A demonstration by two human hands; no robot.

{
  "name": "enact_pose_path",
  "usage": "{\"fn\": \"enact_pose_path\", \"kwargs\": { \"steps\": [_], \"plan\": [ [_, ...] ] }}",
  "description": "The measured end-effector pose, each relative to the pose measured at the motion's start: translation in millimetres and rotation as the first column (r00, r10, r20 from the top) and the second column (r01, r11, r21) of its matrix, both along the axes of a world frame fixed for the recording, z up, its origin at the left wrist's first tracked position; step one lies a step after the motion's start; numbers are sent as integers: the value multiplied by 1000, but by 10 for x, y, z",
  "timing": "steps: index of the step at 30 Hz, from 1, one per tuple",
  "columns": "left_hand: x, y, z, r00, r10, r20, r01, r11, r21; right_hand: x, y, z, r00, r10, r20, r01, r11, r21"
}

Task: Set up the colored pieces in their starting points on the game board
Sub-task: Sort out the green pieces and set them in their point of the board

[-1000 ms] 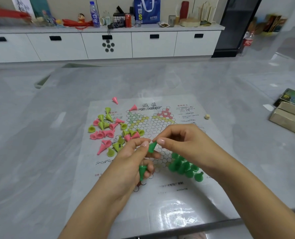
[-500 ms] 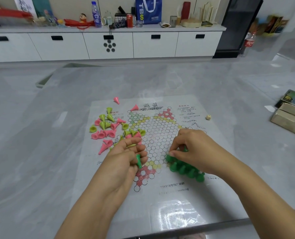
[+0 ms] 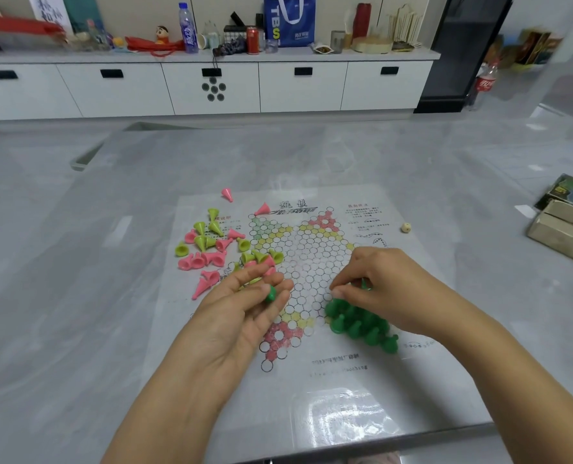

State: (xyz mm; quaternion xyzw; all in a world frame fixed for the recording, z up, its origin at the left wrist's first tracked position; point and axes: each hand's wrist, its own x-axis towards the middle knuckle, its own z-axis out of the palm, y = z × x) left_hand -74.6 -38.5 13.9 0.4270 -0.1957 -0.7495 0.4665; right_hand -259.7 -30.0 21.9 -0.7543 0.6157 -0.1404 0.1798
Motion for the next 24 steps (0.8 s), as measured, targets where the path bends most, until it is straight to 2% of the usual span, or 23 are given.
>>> {"fn": "enact_pose_path", "kwargs": {
  "steps": [3,6,12,16,17,18,19,20,21,22,23,24],
  "plan": [
    [-5,8,-10,1000,-3,-21,3,1000,1,66,29,105,989,-1,147,20,992,-123],
    [-47,34,-38,1000,-23,-6,23,999,-33,238,74,148,960,117,254,-62,974,-216],
    [-85,49,-138,993,-13,114,21,997,-75,404,48,22,957,147,252,-87,968,-234],
    [-103,74,-103,985,2,173,20,992,-127,449,48,-8,970,143,195,-92,964,-251],
    [-104,84,-86,975,-1,221,37,987,-158,458,49,-10,975,140,174,-92,962,-258],
    [-104,90,-81,943,5,332,70,974,-216,463,49,-11,978,134,162,-87,960,-267],
    [-101,93,-81,859,41,510,135,943,-303,460,48,-5,979,121,164,-73,960,-270],
    [-77,86,-102,701,137,700,236,881,-409,445,46,7,979,103,175,-53,962,-269],
    [-38,79,-120,494,276,824,359,799,-482,417,40,18,979,83,184,-31,963,-267],
    [9,57,-139,290,431,855,466,717,-519,378,34,31,980,63,189,-10,964,-266],
    [58,8,-185,136,546,827,548,654,-522,334,28,42,981,41,190,11,964,-265],
    [108,-44,-240,27,591,806,596,638,-487,290,24,50,981,16,192,36,964,-263]
  ]
}}
